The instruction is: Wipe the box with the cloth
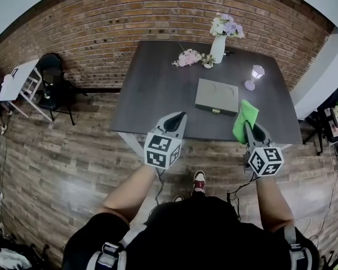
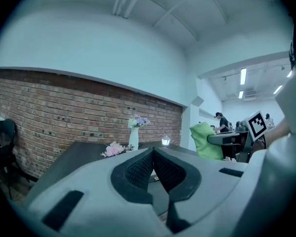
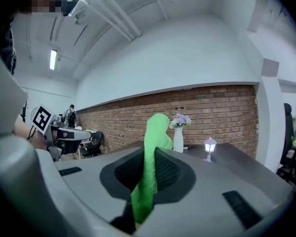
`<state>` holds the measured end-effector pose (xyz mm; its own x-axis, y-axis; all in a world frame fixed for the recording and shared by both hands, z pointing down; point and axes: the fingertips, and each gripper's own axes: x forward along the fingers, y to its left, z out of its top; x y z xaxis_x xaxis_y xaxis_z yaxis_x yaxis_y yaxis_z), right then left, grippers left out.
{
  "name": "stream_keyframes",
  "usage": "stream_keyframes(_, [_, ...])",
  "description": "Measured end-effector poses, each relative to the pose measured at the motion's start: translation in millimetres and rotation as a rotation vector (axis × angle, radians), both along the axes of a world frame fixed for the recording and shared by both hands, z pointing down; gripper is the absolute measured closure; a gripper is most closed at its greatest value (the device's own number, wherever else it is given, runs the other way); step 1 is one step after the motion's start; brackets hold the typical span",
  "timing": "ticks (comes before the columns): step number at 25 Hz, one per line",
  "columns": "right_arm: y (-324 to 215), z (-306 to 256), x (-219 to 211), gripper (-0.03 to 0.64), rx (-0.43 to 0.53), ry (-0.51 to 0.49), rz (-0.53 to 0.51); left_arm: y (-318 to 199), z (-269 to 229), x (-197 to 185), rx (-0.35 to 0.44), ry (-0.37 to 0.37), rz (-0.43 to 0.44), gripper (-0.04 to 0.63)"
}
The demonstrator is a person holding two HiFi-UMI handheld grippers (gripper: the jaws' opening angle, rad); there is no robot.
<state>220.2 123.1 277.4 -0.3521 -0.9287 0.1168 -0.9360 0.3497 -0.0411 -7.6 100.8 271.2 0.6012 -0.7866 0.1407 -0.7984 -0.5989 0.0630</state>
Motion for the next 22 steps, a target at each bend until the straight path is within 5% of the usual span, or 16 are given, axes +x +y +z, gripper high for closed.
stream_keyframes(22, [-143, 32, 37, 0.579, -0.059, -0.081, -0.092, -121, 26, 51, -0.06, -0.066, -0.057, 0.588])
